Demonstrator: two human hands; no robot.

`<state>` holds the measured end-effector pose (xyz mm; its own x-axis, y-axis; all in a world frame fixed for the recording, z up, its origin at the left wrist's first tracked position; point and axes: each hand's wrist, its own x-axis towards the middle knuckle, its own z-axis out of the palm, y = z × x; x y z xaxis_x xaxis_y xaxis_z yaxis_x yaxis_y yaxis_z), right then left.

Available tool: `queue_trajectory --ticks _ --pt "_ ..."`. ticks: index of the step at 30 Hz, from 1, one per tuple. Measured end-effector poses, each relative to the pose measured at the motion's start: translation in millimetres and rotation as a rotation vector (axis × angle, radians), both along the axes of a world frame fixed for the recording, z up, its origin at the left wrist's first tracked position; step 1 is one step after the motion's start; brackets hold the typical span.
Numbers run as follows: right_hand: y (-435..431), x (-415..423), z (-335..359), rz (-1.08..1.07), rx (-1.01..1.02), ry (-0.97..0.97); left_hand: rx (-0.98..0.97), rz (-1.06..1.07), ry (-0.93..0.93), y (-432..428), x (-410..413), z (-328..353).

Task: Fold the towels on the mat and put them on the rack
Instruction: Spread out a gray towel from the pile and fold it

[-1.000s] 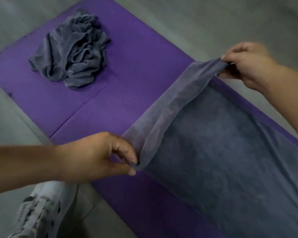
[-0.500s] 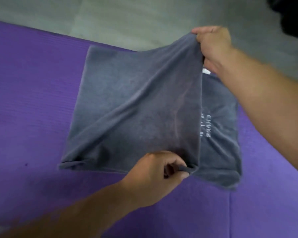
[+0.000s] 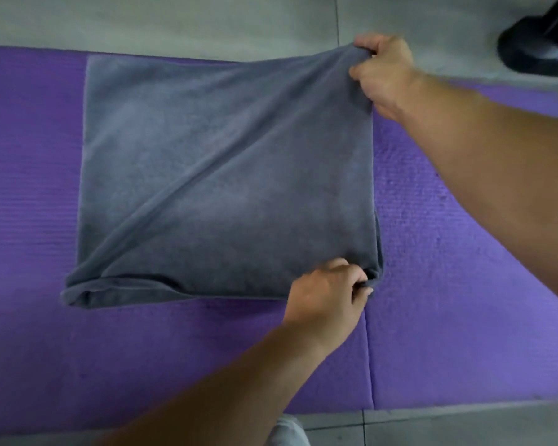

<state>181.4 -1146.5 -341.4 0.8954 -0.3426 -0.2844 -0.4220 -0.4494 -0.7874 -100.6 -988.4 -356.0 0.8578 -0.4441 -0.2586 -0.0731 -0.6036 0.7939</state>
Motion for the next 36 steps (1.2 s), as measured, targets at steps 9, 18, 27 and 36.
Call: queue_trajectory --ticks 9,18,27,36 --pt "-8 -22 -21 0.106 -0.208 0.046 0.145 0.023 -0.217 -38 -19 -25" --pt "64 -54 -26 0.312 -0.793 -0.044 0.145 0.327 -0.081 65 21 12" --pt "252 -45 -25 0.827 -0.322 -0.263 0.480 0.798 0.239 297 27 15" --pt "345 35 -26 0.721 -0.453 -0.096 0.092 0.650 0.413 333 -11 10"
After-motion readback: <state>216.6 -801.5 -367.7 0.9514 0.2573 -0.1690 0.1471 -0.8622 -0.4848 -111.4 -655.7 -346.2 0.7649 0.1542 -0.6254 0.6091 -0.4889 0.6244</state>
